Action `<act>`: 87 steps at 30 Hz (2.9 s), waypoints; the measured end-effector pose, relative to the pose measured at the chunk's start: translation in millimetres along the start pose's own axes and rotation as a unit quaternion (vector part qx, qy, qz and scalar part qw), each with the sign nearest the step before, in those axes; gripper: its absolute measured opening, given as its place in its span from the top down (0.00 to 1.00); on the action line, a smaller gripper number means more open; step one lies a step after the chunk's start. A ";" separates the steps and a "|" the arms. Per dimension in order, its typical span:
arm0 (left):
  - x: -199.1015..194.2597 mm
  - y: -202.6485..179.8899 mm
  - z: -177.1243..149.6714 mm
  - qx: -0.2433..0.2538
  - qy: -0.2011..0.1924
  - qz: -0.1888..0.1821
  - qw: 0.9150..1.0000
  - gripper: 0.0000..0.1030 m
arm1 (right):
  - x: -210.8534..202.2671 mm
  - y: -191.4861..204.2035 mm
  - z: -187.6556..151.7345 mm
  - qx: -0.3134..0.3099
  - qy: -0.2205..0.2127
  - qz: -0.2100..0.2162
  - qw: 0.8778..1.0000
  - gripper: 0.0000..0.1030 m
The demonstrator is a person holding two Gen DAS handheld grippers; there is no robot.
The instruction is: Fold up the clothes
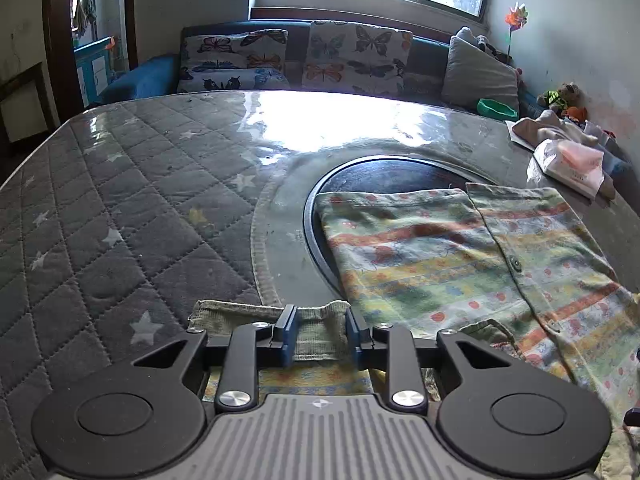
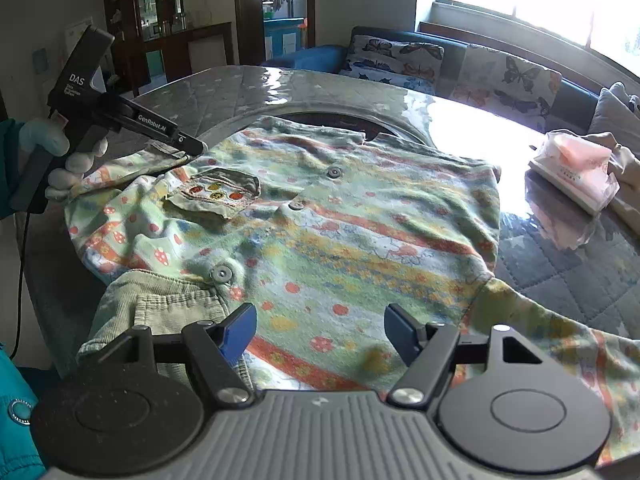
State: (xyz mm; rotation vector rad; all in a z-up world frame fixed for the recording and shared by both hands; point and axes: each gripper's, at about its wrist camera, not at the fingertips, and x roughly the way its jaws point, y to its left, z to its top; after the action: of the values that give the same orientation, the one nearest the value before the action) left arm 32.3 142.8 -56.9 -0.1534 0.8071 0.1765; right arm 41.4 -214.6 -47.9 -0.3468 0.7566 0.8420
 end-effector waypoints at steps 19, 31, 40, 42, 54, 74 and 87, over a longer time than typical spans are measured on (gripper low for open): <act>-63.9 50.5 -4.6 -0.096 -0.087 0.003 0.992 0.95 | -13.1 8.4 6.5 0.000 -0.027 -0.007 1.000 0.28; -166.4 115.0 -96.4 -0.197 -0.110 0.082 0.971 0.95 | -10.4 18.0 12.8 -0.017 -0.025 0.005 1.000 0.28; -161.7 126.2 -127.8 -0.218 -0.034 0.156 0.963 0.95 | -5.7 19.3 13.2 -0.028 -0.017 0.015 0.999 0.28; -156.7 115.6 -118.5 -0.200 -0.038 0.132 0.970 0.93 | -6.5 19.0 13.5 -0.028 -0.018 0.014 0.999 0.28; -108.2 80.1 -103.4 -0.084 -0.018 0.134 0.987 0.91 | -8.0 14.8 9.2 -0.018 -0.013 0.010 1.000 0.27; -85.2 103.6 -59.8 -0.078 -0.018 0.157 0.984 0.89 | 3.8 10.8 7.7 -0.008 -0.007 0.010 1.000 0.25; -46.6 112.7 -40.3 -0.034 -0.004 0.195 0.980 0.86 | 4.2 7.5 5.5 -0.004 -0.004 0.006 1.000 0.22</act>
State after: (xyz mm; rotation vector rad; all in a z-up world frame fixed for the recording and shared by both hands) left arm -51.8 239.9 -58.1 -0.0575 0.8172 0.5748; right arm 40.0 -204.5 -47.0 -0.3458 0.7490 0.8565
